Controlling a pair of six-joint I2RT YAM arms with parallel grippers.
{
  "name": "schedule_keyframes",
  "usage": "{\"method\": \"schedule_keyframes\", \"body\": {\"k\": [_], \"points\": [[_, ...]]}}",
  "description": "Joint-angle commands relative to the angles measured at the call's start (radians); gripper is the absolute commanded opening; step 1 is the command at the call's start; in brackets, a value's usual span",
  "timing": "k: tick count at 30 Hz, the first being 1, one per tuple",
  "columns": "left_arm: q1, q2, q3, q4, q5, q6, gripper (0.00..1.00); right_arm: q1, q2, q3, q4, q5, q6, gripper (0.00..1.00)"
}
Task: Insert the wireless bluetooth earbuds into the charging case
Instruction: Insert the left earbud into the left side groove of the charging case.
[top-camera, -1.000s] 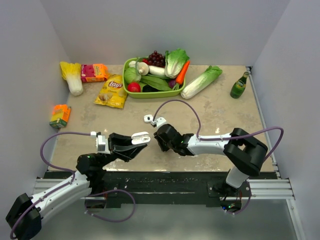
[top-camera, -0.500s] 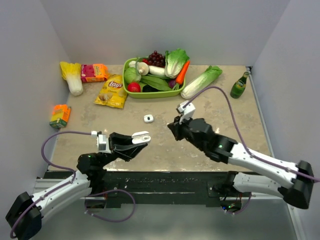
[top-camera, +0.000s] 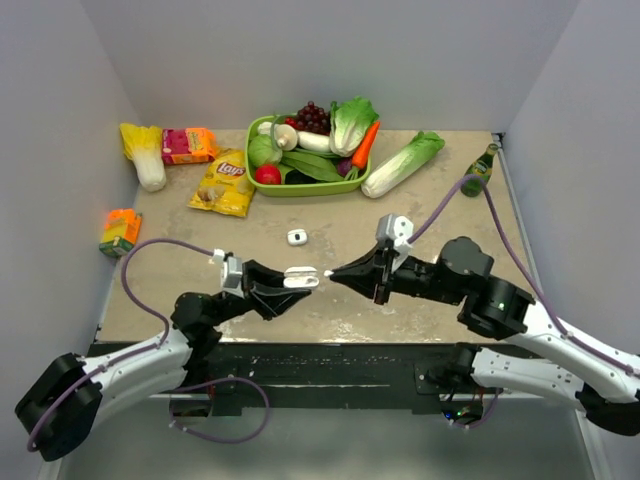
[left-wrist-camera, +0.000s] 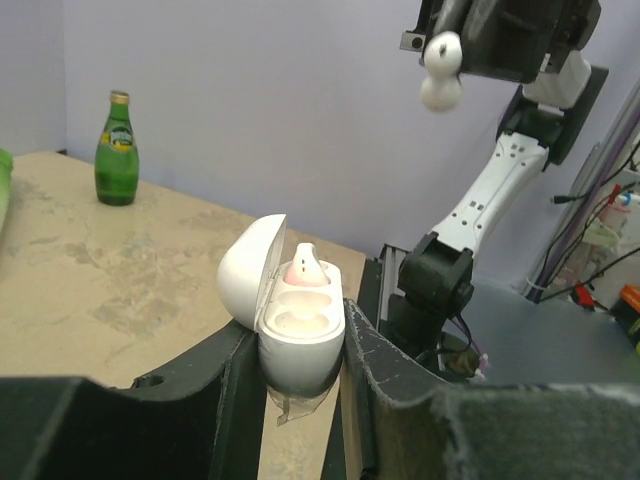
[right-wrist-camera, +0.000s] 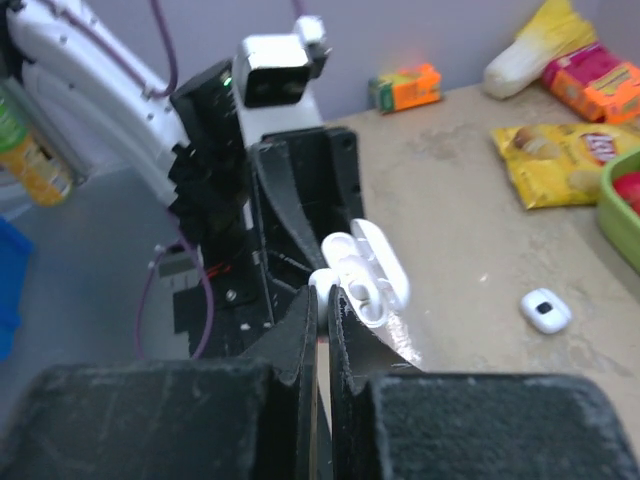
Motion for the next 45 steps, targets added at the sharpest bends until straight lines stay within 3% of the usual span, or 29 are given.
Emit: {"method": "schedule_keyframes", "body": {"k": [1,10,18,45], "points": [[-0.003,0.061,0.103,-0.018,0.113,0.038,0.00,0.016,0.024,0.006,-0.057,-0.132,-0.057,0.00],[-0.063,0.155,0.229,-0.168,0.188,0.107,0.00,0.028,0.082,0.026,-0.089,-0.096,-0.071,0.00],[-0.134,0.175,0.274,-0.293,0.153,0.184,0.00,0.043,0.116,0.053,-0.142,-0.063,-0.085,0.00],[-0.151,0.124,0.243,-0.253,0.145,0.178,0.00,0.068,0.148,0.047,-0.178,0.020,-0.089,0.00]]}}
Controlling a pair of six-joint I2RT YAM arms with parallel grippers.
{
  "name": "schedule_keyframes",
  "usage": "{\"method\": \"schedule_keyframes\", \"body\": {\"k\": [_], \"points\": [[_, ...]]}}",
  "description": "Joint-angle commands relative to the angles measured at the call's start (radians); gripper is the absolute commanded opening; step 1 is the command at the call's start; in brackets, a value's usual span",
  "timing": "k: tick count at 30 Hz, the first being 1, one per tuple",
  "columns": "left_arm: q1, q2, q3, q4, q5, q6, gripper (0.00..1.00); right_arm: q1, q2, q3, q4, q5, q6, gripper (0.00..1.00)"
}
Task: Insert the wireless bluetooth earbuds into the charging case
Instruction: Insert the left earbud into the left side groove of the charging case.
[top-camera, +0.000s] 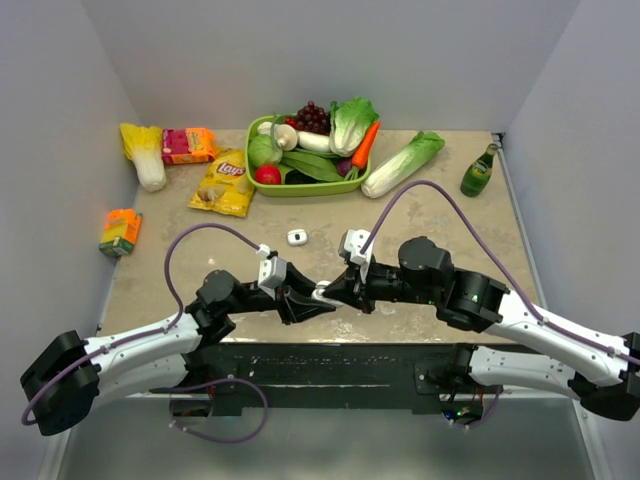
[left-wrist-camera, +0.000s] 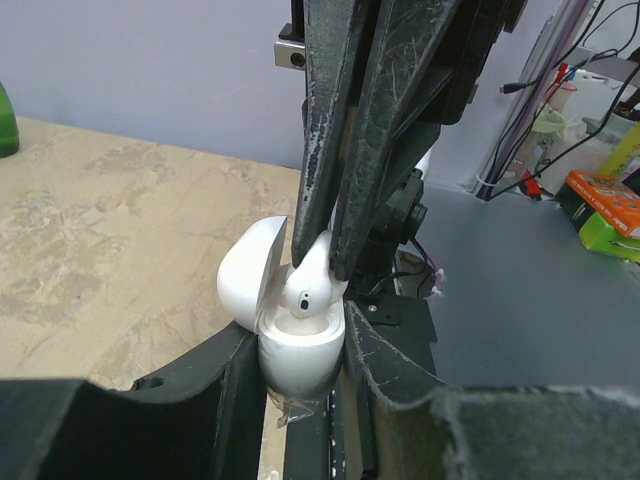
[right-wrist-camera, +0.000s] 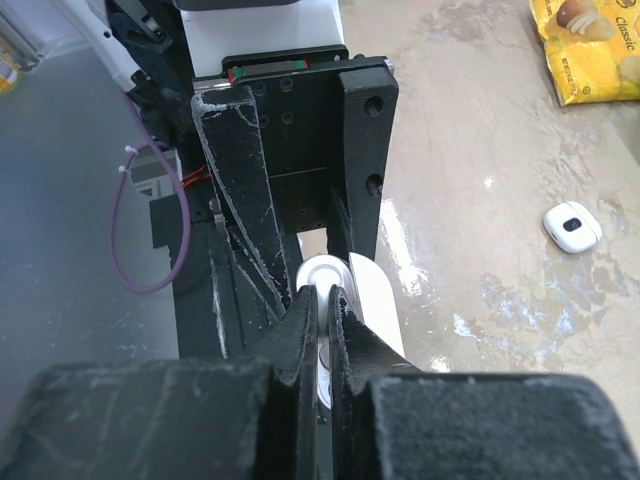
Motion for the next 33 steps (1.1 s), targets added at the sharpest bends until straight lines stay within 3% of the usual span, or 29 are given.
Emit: {"method": "schedule_keyframes", "body": {"k": [1,14,17,20,33], "points": [[-0.006,-0.022,0.007,0.078,-0.006,0.017,0.00,0.011,0.014,0.033,-0.005,0.023,-0.013,0.00],[-0.010,-0.030,0.011,0.090,-0.007,0.015,0.00,0.024,0.045,0.033,-0.005,0.051,-0.010,0.00],[-0.010,-0.030,0.013,0.085,-0.012,0.019,0.00,0.026,0.043,0.036,-0.011,0.068,-0.002,0.18],[-0.010,-0.029,0.010,0.079,-0.015,0.023,0.00,0.026,0.031,0.036,-0.006,0.089,0.010,0.27],[-0.011,-0.019,-0.010,0.105,-0.036,0.017,0.00,0.026,-0.027,0.042,0.066,0.164,0.054,0.34]]}}
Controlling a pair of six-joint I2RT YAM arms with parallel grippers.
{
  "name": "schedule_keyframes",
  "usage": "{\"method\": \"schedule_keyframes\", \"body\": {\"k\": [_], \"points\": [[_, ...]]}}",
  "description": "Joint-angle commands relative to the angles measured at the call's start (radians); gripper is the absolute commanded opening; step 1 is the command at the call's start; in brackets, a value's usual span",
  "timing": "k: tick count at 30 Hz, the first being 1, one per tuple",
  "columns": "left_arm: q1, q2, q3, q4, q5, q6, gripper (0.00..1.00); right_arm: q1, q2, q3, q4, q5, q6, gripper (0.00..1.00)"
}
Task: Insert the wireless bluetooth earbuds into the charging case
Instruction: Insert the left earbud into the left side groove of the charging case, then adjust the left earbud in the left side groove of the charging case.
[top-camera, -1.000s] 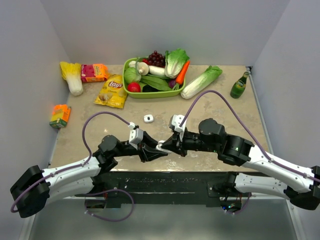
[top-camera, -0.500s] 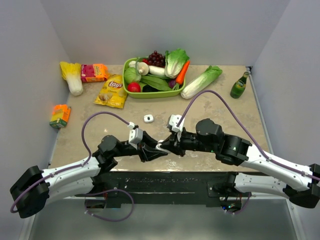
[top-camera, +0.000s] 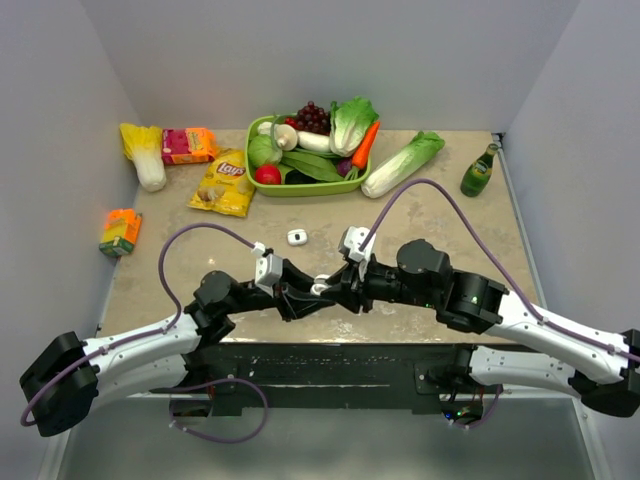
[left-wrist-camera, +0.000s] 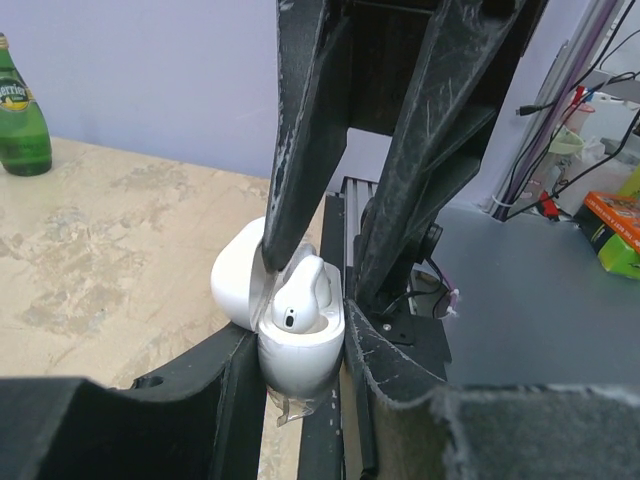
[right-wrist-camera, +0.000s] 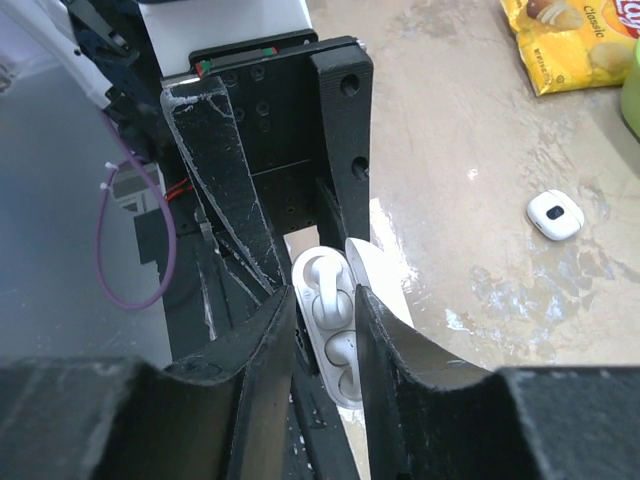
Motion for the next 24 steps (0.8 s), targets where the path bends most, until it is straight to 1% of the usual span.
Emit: {"method": "schedule_keyframes", "body": {"k": [1,3,4,7,10,14,19,24], "points": [[-0.010,-0.012,-0.013,0.081,0.007,0.017,0.00,-0.001,-0.045,0.034,0.064,0.072,0.027,0.33],[-0.010,-0.012,-0.016,0.085,0.007,0.014,0.00,-0.003,-0.047,0.038,0.071,0.078,0.027,0.30],[-0.010,-0.012,-0.018,0.088,0.007,0.014,0.00,-0.001,-0.042,0.040,0.069,0.076,0.027,0.26],[-0.010,-0.012,-0.019,0.090,0.009,0.011,0.00,-0.001,-0.028,0.046,0.064,0.072,0.027,0.20],[-0.010,-0.018,-0.021,0.087,0.007,0.011,0.00,-0.001,-0.021,0.044,0.063,0.056,0.027,0.19],[-0.010,-0.027,-0.021,0.078,0.003,0.017,0.00,-0.001,-0.025,0.043,0.064,0.036,0.029,0.19],[-0.010,-0.026,-0.019,0.067,-0.006,0.024,0.00,-0.001,-0.034,0.041,0.061,0.012,0.030,0.27],[-0.010,-0.026,-0.018,0.056,-0.019,0.027,0.00,0.000,-0.047,0.037,0.058,0.012,0.027,0.29]]}}
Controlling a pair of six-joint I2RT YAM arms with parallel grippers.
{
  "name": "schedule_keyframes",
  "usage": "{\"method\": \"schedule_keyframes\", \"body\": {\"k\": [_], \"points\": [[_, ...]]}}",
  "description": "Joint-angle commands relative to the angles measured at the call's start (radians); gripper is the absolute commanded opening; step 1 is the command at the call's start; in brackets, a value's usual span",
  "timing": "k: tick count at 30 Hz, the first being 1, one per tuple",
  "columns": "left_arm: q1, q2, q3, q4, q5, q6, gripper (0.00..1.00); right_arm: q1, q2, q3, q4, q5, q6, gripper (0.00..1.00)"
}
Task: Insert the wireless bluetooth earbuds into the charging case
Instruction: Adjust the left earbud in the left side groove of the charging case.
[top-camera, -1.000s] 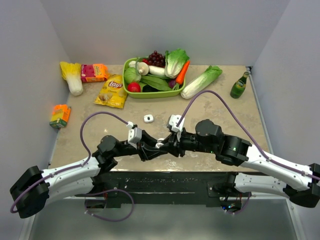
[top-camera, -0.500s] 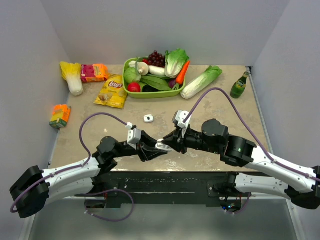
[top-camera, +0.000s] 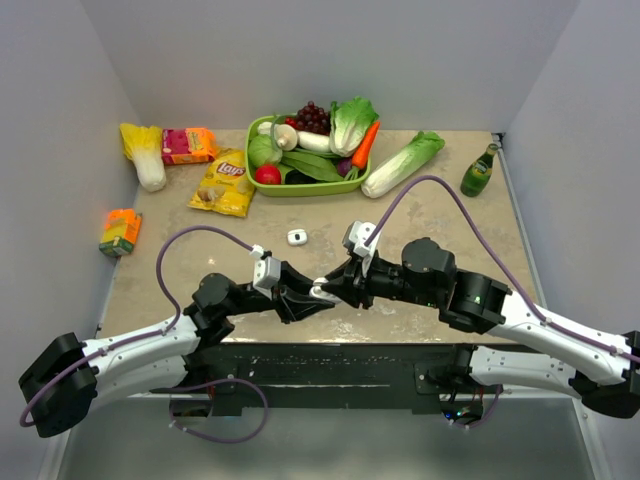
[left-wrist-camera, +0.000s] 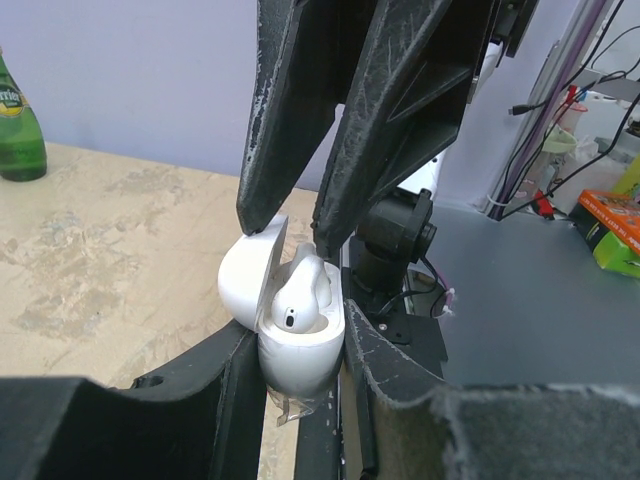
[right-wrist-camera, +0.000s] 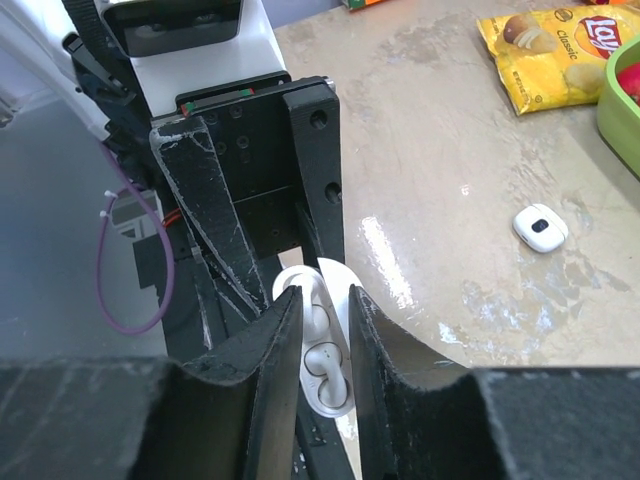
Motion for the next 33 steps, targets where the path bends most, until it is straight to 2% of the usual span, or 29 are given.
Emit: {"method": "schedule_keyframes", "body": {"k": [1,12,23,29,33], "points": [[-0.005,-0.012,-0.001,0.034,-0.020,0.027,0.00,-0.001,-0.030,0.030,0.028,-0.019,0.006,0.29],[-0.005,-0.007,0.002,0.033,-0.026,0.028,0.00,-0.001,-0.001,0.039,-0.001,-0.065,-0.009,0.24],[-0.005,-0.013,0.000,0.042,-0.017,0.024,0.00,-0.001,0.025,0.032,-0.011,-0.027,-0.011,0.20],[-0.005,-0.018,-0.014,0.061,-0.012,0.024,0.00,-0.001,0.030,0.032,-0.011,-0.021,-0.008,0.10],[-0.005,-0.018,-0.027,0.082,-0.011,0.030,0.00,0.001,0.039,0.036,-0.014,-0.054,-0.008,0.00]]}}
